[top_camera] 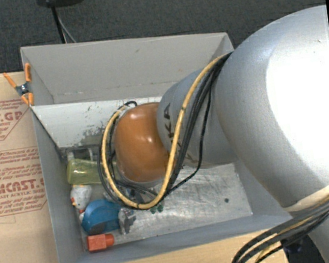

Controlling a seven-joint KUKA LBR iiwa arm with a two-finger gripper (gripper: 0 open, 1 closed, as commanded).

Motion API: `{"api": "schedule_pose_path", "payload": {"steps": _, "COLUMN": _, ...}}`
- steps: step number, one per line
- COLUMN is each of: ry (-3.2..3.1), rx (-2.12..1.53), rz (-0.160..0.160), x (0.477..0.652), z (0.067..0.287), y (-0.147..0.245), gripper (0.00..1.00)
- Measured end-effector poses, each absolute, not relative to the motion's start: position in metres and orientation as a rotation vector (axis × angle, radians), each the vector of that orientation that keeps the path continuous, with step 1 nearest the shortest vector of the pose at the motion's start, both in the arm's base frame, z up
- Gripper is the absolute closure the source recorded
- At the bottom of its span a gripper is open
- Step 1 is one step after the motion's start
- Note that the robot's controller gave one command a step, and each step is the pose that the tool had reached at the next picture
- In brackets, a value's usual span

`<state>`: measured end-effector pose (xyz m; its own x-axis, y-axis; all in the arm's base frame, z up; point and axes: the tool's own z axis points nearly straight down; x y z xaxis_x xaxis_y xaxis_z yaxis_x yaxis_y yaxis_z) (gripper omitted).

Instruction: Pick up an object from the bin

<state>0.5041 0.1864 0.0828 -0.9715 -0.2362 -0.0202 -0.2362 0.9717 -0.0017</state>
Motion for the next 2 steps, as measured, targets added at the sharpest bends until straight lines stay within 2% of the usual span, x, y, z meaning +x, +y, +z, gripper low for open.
{"api": "schedule_pose_path", "payload": {"steps": 1, "ry": 3.099, "rx": -0.371, "rz": 0.001, "x": 0.504, "z": 0.083, "y": 0.186, "gripper": 1.0}}
{"api": "schedule_pose_path", "payload": {"steps": 2, "ry": 3.116, "rx": -0.399, "rz": -0.001, "x": 0.505, "z": 0.263, "y": 0.184, "gripper": 1.0}}
